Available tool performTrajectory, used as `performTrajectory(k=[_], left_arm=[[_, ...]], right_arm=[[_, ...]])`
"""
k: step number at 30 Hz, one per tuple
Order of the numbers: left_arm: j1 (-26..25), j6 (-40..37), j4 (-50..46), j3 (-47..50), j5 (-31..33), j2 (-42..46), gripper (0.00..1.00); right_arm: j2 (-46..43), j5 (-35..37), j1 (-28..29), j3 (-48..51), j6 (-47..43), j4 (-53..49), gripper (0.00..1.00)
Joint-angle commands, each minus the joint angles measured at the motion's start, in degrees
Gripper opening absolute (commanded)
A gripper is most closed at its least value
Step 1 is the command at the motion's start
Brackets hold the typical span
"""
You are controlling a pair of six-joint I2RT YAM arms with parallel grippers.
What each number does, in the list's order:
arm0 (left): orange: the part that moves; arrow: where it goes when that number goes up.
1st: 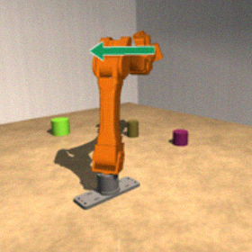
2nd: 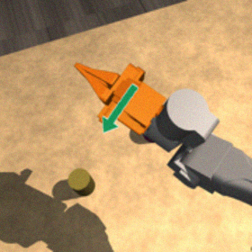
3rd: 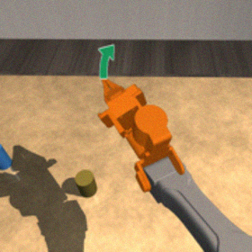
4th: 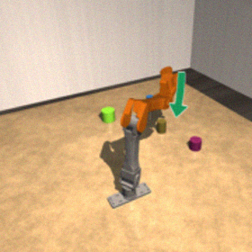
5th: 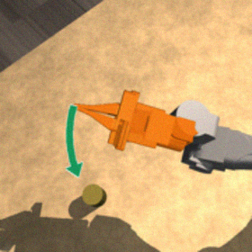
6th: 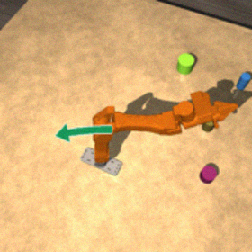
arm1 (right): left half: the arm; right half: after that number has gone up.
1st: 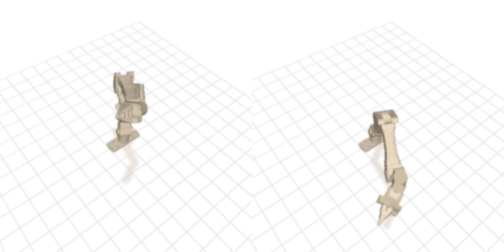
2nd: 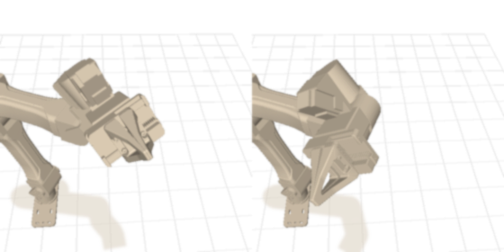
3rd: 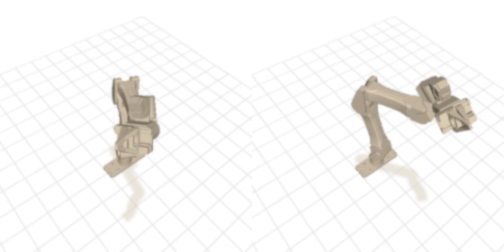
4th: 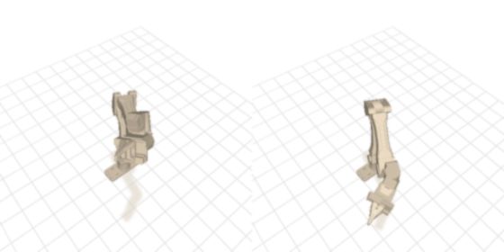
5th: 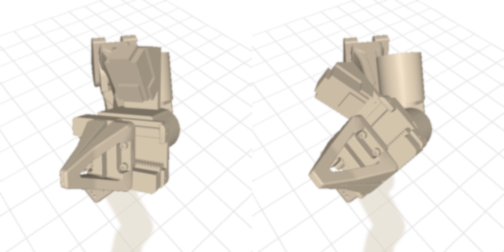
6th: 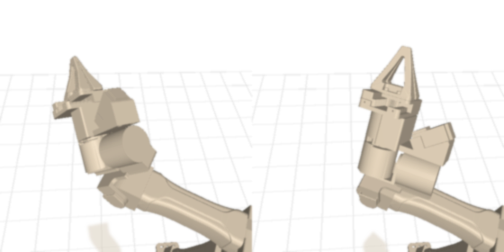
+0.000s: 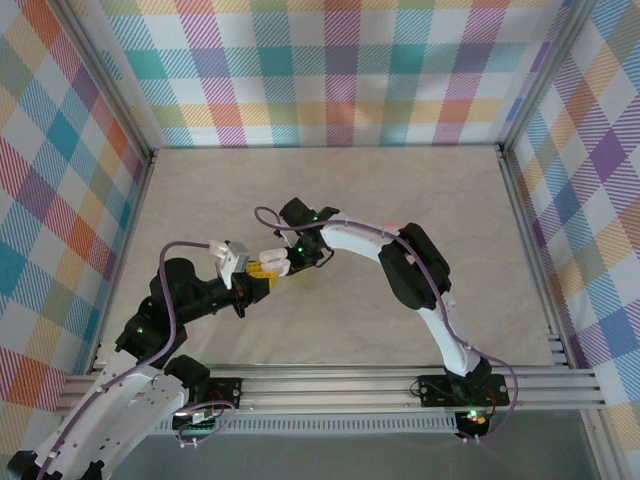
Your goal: Insert the wireless bluetooth earbuds into the charging case
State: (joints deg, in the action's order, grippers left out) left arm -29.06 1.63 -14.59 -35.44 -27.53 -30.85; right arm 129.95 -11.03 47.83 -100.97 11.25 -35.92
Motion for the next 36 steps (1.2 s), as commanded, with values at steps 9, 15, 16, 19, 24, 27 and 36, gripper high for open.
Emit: performTrajectory(k=[9,15,16,19,24,27,36], left_arm=[[0.4,-0.8,-0.3,0.2,0.5,1.6,0.0],[0.4,-0.5,-0.3,0.4,0.8,2.2,0.0],[0.4,-0.4,-0.2,0.4,1.0,2.4,0.0],[0.4,-0.3,-0.1,0.7,1.3,2.7,0.0],[0.4,-0.3,0.5,1.6,1.6,3.6,0.0],[0.4,-0.2,0.7,1.9,1.3,3.4,0.0],[0.4,-2.5,5.2,4.1,-2.2,3.9,0.0]], right_arm=[[1.4,2.1,0.9,-0.8,-3.9,-1.1,0.26],[0.3,3.4,1.0,0.7,-6.4,-0.2,0.15],[-0.3,3.8,1.0,1.5,-6.8,0.5,0.13],[-2.5,5.3,1.0,4.1,-7.6,2.3,0.1],[-7.8,11.2,1.0,10.0,-8.9,6.3,0.04],[-12.1,15.9,1.0,14.0,-10.3,8.9,0.02],[-27.2,29.5,0.7,25.6,-15.1,14.2,0.0]])
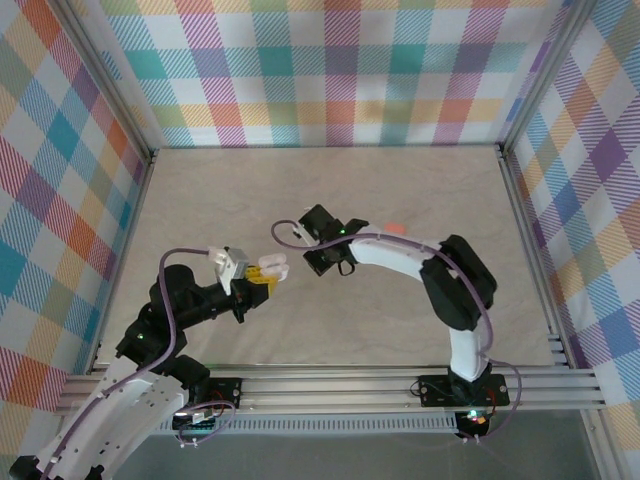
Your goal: Insert the wireless bluetooth earbuds into the charging case
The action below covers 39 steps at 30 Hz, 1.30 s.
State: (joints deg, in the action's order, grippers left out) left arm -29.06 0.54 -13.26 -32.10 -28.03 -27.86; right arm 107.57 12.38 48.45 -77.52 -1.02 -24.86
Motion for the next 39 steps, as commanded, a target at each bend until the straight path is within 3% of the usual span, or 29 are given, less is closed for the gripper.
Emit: performTrajectory(k=[1,9,19,31,39], left_arm=[[0.4,-1.5,4.2,0.9,-1.7,0.8,0.0],[0.3,1.0,11.6,2.7,-1.6,-2.6,0.0],[0.2,4.2,19.3,0.6,-3.1,-12.8,0.0],[0.0,5.7,27.1,1.1,-4.4,-15.9,0.0],[-0.3,6.0,28.5,1.2,-4.7,-15.8,0.0]], right_arm=[[-6.7,7.1,0.0,3.2,-3.2,3.3,0.0],[-22.3,8.6,0.0,8.2,-6.3,3.2,0.02],[-34.5,3.1,1.8,9.7,-14.0,7.2,0.03],[-34.8,5.4,14.6,8.0,-27.5,13.6,0.04],[-32.6,5.5,16.9,8.3,-33.0,16.3,0.04]])
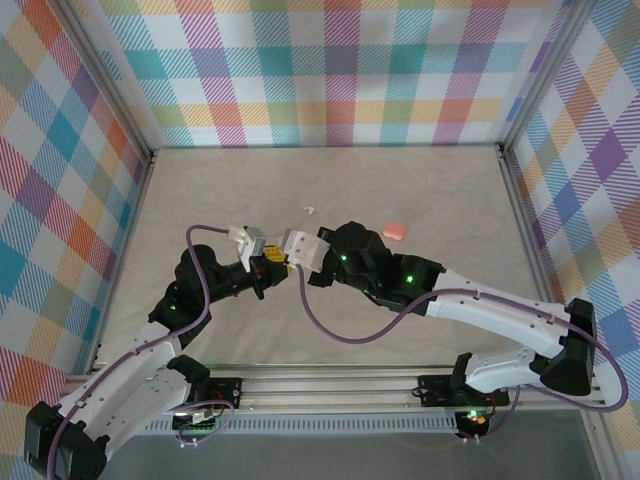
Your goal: Insert the wireless bluetooth earbuds into the charging case
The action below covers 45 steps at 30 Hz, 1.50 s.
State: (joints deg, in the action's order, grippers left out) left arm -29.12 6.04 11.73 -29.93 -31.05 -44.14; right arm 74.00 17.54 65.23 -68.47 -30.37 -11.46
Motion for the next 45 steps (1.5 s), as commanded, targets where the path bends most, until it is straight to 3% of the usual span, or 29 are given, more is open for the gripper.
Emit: performTrajectory(k=[1,18,45], left_arm=[[-0.2,0.5,3.6,-0.9,-1.7,0.6,0.0],[-0.5,0.9,4.0,0.5,-1.4,2.3,0.0],[-0.5,1.7,5.1,1.1,0.2,3.4,0.0]], right_arm=[[1.4,0.4,0.1,-1.0,-3.9,2.9,0.04],[2.7,4.4,0.1,0.8,-7.7,7.5,0.04],[-0.2,3.3,0.1,5.6,-9.4,7.3,0.05]])
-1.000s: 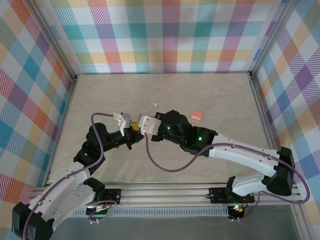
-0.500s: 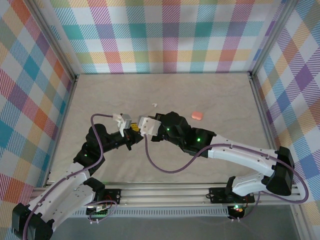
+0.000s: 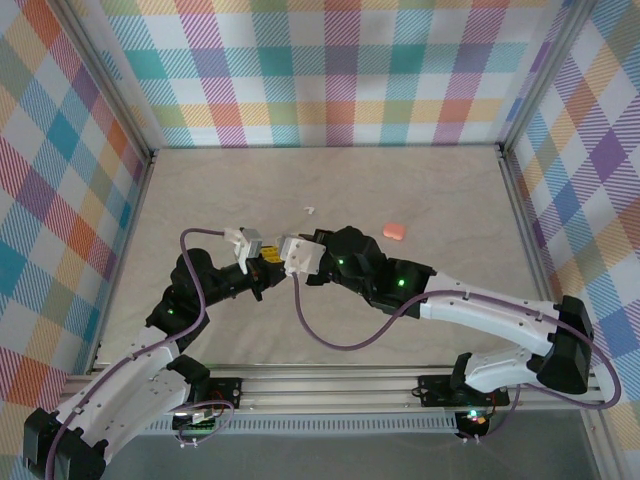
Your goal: Insert the wireless bluetooth earbuds into the charging case
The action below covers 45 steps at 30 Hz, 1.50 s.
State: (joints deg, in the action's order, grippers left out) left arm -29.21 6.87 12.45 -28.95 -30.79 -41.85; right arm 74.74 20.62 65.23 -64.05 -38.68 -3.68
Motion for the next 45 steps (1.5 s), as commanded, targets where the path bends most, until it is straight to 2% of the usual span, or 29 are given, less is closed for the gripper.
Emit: performTrajectory(k=[1,18,26,32,40,45], left_arm=[[-0.4,0.9,4.4,0.1,-0.2,1.1,0.0],[-0.4,1.1,4.2,0.7,0.8,2.2,0.0],[-0.4,1.0,4.2,0.8,1.0,2.4,0.0],[-0.4,0.9,3.8,0.8,1.1,2.7,0.0],[-0.4,-0.1,3.5,1.5,1.2,3.4,0.0],[-0.4,-2.7,5.8,3.0,0.0,3.7,0.0]], right_arm=[[-0.9,-0.2,0.1,1.1,-1.0,-0.9,0.05],[-1.3,-7.3,0.2,1.9,2.6,-4.1,0.13],[-2.1,-8.6,0.4,2.3,3.3,-5.5,0.25],[-2.0,-9.0,0.3,1.8,4.4,-6.0,0.29],[-5.1,-10.4,-0.6,-1.2,13.2,-10.2,0.31],[-7.4,-19.4,-4.7,-5.3,23.3,-15.8,0.33]])
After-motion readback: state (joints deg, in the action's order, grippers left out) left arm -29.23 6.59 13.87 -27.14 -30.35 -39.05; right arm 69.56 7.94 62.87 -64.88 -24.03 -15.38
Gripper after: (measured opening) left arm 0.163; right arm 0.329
